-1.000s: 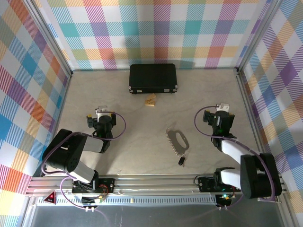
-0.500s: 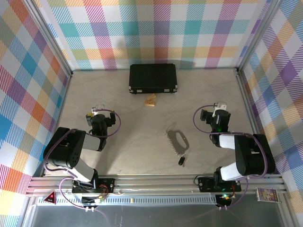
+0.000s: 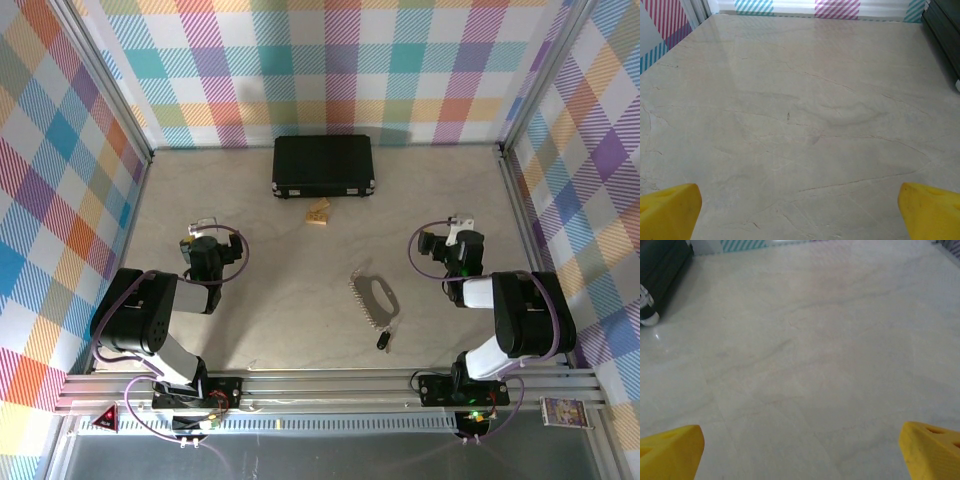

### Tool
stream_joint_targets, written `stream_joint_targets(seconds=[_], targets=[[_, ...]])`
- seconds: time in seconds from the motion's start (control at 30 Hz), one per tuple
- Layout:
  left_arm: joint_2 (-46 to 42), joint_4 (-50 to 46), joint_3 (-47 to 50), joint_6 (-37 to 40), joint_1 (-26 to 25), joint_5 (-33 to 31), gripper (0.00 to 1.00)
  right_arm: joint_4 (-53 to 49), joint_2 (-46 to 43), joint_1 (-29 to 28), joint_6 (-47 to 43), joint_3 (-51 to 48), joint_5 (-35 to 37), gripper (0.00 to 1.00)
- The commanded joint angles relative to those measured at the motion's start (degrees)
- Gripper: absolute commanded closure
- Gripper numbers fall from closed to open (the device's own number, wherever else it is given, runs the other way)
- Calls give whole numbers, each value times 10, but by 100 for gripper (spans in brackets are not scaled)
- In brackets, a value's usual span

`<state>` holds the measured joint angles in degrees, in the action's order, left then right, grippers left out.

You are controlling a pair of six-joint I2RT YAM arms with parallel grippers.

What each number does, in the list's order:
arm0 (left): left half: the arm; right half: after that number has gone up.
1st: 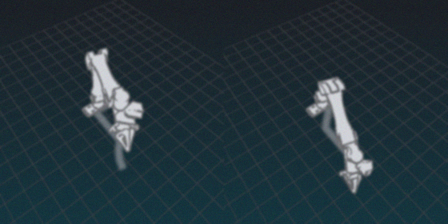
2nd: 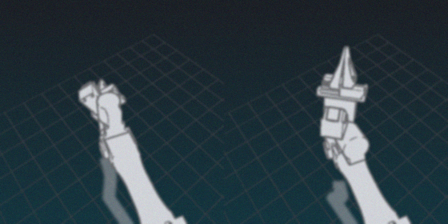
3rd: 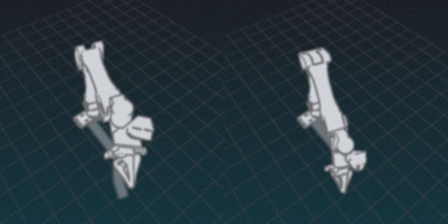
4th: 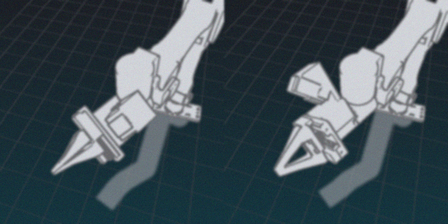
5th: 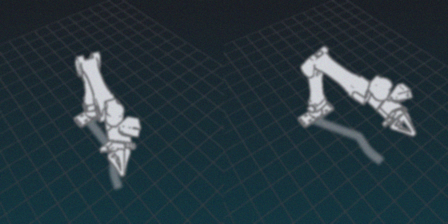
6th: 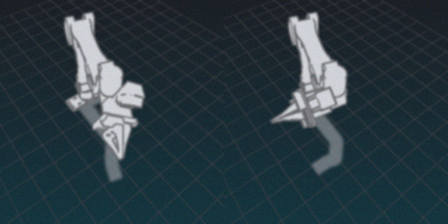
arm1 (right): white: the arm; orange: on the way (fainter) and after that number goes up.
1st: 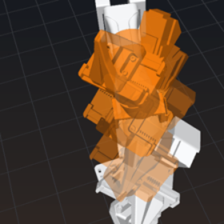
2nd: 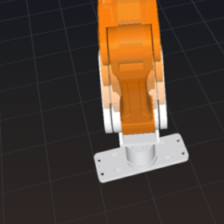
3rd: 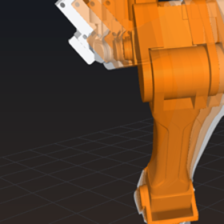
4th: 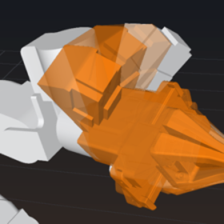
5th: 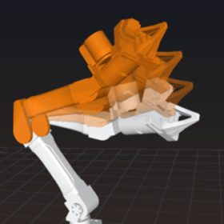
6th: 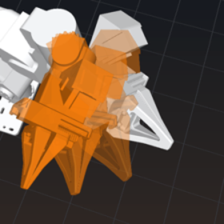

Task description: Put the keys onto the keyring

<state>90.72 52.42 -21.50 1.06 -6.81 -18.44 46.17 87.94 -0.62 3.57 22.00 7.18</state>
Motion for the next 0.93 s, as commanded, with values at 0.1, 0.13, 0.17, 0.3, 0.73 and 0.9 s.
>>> stream_joint_targets(seconds=[0.1, 0.13, 0.17, 0.3, 0.73, 0.9], targets=[[0, 5, -5, -6, 5, 11, 0, 42, 1, 4, -2, 1, -17, 1], [1, 2, -7, -5, 5, 15, 0, 36, 0, 4, -2, 2, -16, 1], [1, 2, -6, -5, 5, 16, 0, 42, 1, 3, -4, 2, -16, 1], [1, 3, -5, -5, 4, 15, 0, 40, 1, 2, -4, 2, -15, 1], [2, 1, -7, -4, 4, 17, 0, 39, 0, 1, -4, 2, -13, 1], [1, 0, -7, -5, 5, 18, 0, 39, 1, 1, -4, 2, -13, 1]])
